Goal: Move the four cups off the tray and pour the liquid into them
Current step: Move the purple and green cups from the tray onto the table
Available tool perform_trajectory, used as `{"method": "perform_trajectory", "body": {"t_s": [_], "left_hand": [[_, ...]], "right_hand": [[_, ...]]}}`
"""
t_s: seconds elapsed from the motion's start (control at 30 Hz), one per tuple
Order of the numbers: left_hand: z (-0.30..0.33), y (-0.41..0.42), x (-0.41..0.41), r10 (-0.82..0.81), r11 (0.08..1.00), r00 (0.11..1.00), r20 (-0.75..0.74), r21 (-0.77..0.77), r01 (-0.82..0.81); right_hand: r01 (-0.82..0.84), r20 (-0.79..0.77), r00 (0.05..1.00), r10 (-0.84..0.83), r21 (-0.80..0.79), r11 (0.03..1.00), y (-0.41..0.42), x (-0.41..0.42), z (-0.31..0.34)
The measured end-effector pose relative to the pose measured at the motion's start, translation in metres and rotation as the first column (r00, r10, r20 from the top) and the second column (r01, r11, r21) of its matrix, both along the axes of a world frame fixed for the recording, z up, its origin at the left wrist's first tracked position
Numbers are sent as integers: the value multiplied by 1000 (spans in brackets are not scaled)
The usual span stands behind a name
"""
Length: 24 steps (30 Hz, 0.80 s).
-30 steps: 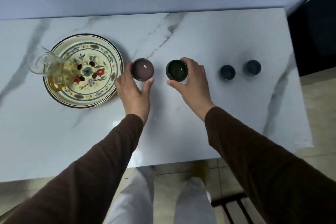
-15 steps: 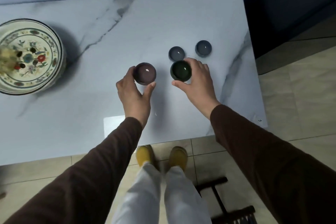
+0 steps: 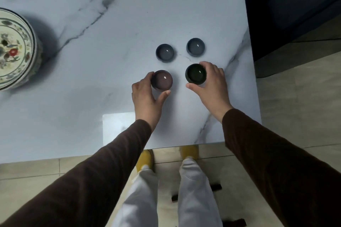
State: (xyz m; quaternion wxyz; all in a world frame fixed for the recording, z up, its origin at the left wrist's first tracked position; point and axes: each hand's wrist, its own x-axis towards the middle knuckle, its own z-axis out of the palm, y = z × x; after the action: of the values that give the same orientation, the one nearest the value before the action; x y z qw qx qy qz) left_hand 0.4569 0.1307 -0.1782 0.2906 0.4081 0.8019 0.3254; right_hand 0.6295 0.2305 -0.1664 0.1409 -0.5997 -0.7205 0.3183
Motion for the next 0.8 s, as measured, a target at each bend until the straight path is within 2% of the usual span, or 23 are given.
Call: {"method": "perform_trajectory", "body": {"t_s": [0.33, 0.8], "left_hand": [[-28, 17, 22, 35, 997, 993, -112, -66, -42], [-39, 22, 22, 26, 994, 990, -139, -97, -39]], "right_hand": [[-128, 3, 992, 128, 34, 991, 31, 22, -35], [-114, -8, 993, 114, 26, 993, 30, 21, -51]]}}
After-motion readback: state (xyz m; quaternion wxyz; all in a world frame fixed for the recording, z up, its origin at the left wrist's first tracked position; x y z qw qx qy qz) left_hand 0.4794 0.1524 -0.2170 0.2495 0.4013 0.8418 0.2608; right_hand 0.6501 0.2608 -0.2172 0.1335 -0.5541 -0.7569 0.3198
